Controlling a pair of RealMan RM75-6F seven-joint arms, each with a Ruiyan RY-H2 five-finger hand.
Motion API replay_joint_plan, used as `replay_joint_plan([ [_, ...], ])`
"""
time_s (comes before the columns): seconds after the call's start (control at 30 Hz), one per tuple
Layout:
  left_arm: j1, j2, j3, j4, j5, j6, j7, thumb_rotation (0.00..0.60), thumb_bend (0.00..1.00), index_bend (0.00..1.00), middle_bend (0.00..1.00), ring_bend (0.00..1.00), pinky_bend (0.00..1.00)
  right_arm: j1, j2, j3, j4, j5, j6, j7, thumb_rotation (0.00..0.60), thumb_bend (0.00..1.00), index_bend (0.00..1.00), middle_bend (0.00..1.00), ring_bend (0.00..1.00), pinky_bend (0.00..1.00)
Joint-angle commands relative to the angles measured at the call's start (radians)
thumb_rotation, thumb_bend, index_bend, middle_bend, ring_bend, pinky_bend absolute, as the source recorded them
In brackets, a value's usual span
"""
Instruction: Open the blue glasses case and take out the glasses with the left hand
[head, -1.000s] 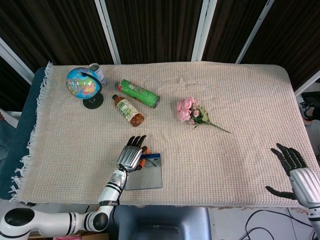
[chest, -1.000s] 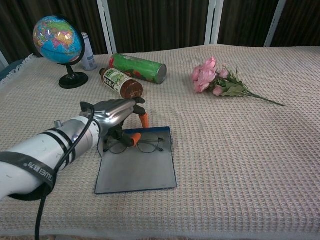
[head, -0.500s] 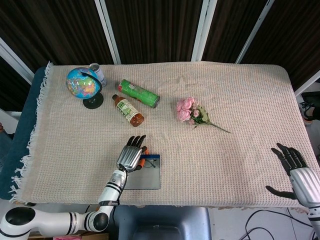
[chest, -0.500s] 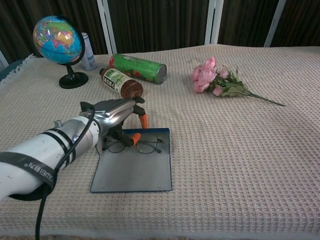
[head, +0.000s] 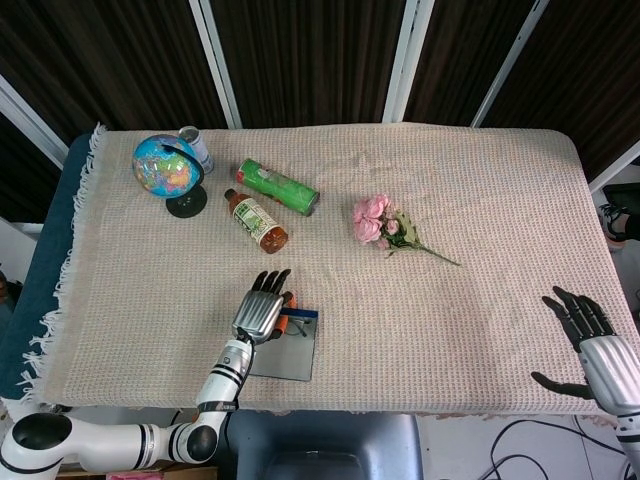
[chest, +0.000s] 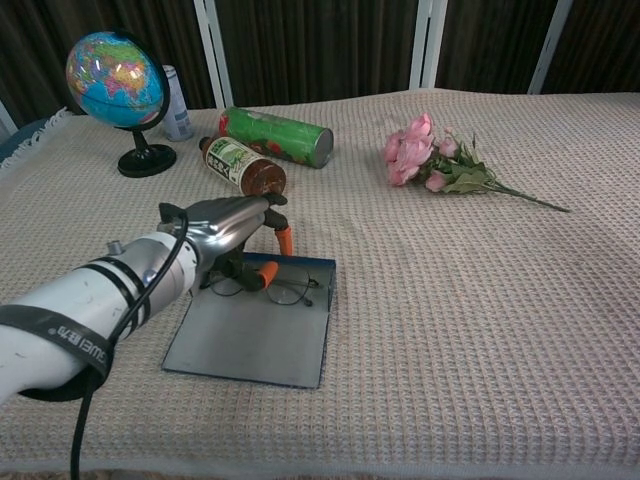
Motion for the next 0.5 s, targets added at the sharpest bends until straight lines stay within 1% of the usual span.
replay_joint_plan([
  [0.03, 0.000, -0.001, 0.001, -0.001, 0.006, 0.005, -0.004, 0.600, 0.57, 0.60, 0.00, 0.00, 0.00, 0.001, -0.001, 0.001, 0.000, 0.000, -0.001, -0.001, 0.600, 0.02, 0.00, 0.00, 0.00, 0.00],
  [0.17, 0.003, -0.002, 0.003, 0.003, 0.017, 0.013, -0.012, 0.600, 0.59, 0.62, 0.00, 0.00, 0.00, 0.001, 0.000, 0.000, -0.001, 0.000, -0.001, -0.002, 0.600, 0.02, 0.00, 0.00, 0.00, 0.00],
  [0.5, 0.011, 0.006, 0.006, 0.001, 0.050, 0.027, -0.037, 0.600, 0.58, 0.64, 0.00, 0.00, 0.00, 0.000, -0.001, 0.000, -0.001, 0.000, -0.001, -0.005, 0.600, 0.02, 0.00, 0.00, 0.00, 0.00],
])
